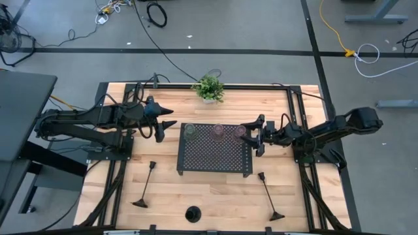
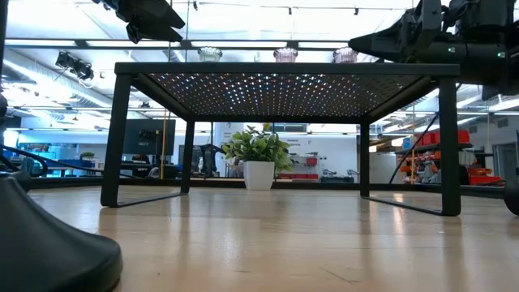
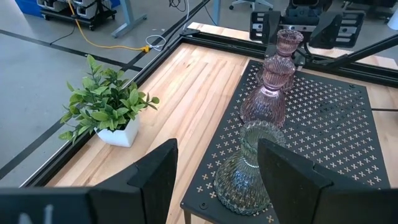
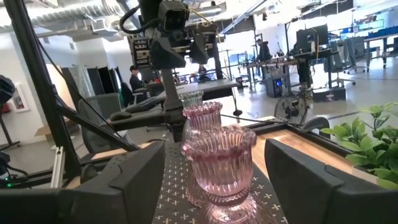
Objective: Pick & Place candle stick holders
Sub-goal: Put the right black candle holder on the shelf
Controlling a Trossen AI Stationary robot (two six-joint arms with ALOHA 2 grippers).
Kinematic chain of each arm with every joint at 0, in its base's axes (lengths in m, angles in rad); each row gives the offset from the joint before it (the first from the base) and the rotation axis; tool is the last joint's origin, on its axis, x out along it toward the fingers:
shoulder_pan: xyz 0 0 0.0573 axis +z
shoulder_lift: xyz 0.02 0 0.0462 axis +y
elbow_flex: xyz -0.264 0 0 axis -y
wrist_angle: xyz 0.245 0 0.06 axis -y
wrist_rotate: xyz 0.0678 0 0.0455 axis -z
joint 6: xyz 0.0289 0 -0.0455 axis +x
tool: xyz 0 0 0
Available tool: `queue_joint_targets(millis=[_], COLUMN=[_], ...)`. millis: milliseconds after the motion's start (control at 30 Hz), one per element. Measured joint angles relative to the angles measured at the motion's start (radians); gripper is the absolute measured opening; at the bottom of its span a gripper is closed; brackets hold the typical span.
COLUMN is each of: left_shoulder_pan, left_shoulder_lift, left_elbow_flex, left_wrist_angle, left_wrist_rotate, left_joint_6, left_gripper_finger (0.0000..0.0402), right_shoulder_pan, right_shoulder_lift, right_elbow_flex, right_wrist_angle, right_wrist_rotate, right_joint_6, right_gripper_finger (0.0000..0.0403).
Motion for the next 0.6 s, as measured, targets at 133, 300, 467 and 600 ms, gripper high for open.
queue_joint_targets(millis=[133, 300, 467, 600], left_shoulder_pan=[0.0, 0.0, 0.0, 0.0], left_shoulder_lift=[0.0, 0.0, 0.0, 0.0], left_elbow_flex=[0.0, 0.0, 0.0, 0.0], left_wrist_angle=[0.0, 0.0, 0.0, 0.0], left_wrist_rotate=[0.0, 0.0, 0.0, 0.0], left_joint_6=[0.0, 0.0, 0.0, 0.0], left_gripper_finger=[0.0225, 0.0225, 0.0225, 0.0225], right_shoulder_pan=[0.0, 0.0, 0.006, 0.051], right_shoulder_lift=[-0.06, -0.132, -0.2, -0.262], right_elbow_flex=[0.0, 0.0, 0.0, 0.0], right_wrist_angle=[-0.06, -0.129, -0.196, -0.232], right_wrist_rotate=[0.0, 0.0, -0.001, 0.014], right_joint_6=[0.0, 0.0, 0.024, 0.027], right_gripper_finger=[0.0272, 0.0272, 0.0272, 0.027])
